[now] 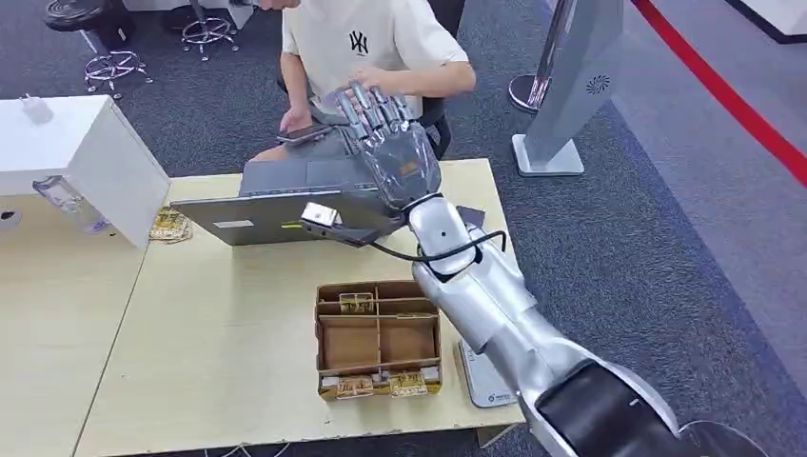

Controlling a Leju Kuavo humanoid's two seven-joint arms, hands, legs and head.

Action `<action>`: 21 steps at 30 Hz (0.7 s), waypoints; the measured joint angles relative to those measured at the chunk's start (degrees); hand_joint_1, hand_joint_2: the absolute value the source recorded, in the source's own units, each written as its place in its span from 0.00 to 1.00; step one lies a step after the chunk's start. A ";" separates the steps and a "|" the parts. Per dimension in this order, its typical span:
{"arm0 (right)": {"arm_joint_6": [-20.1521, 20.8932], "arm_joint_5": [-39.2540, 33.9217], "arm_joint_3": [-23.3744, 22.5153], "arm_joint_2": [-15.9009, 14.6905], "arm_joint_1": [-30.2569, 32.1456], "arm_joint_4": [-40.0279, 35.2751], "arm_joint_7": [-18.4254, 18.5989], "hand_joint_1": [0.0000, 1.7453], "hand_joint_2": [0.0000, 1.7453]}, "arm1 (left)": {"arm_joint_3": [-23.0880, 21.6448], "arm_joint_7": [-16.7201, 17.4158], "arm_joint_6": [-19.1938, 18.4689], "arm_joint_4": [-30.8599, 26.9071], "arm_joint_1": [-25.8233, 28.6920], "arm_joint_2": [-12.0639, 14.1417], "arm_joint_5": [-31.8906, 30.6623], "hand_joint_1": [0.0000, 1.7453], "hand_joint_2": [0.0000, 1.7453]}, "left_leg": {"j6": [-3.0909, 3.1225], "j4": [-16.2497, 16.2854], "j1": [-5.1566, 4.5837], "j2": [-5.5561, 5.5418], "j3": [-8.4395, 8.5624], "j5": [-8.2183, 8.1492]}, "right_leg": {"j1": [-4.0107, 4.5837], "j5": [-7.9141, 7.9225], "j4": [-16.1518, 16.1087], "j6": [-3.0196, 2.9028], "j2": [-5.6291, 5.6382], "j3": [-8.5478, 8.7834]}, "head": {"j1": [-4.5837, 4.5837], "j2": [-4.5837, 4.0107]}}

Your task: Pass the card to the sensor for recognition and then transmit it.

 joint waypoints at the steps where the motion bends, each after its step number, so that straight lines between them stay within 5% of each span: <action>1: 0.00 -0.95 -0.31 -0.02 0.53 -0.93 -1.01 0.00 0.00 | 0.00 0.00 0.02 0.00 0.00 -0.02 0.11 0.00 0.00 | 0.00 0.00 0.00 -0.01 0.00 0.00 | 0.00 0.00 0.00 0.00 -0.01 0.00 | -0.02 0.00; 4: 0.00 -7.54 -3.24 0.42 4.63 -7.12 -9.53 0.00 0.00 | 0.00 0.22 0.31 0.00 0.07 -0.04 0.90 0.00 0.00 | 0.00 0.00 0.00 -0.02 -0.02 0.00 | 0.00 0.00 0.00 0.00 -0.01 0.01 | 0.00 0.00; 7: 0.32 -26.23 -7.63 2.32 11.32 -14.54 -21.67 0.00 0.00 | 0.13 0.44 0.76 0.00 0.07 -0.11 2.29 0.00 0.00 | 0.01 -0.01 0.01 -0.07 -0.02 -0.02 | 0.01 -0.04 -0.01 0.01 -0.05 0.01 | 0.00 0.00; 12: 9.17 -58.76 -5.45 2.10 24.33 -30.59 -24.07 0.00 0.00 | 1.33 0.98 1.88 0.00 0.44 -0.44 4.37 0.00 0.00 | -0.02 -0.02 0.01 -0.07 -0.08 -0.08 | 0.01 -0.09 -0.02 0.00 -0.04 -0.05 | 0.02 0.00; 21: 22.82 -79.98 -2.67 0.07 35.18 -45.85 -25.38 0.00 0.00 | 3.15 1.22 3.06 0.00 0.55 -0.81 6.25 0.00 0.00 | -0.01 -0.02 0.01 -0.07 -0.08 -0.08 | 0.00 -0.08 -0.03 0.01 -0.05 -0.06 | 0.00 0.00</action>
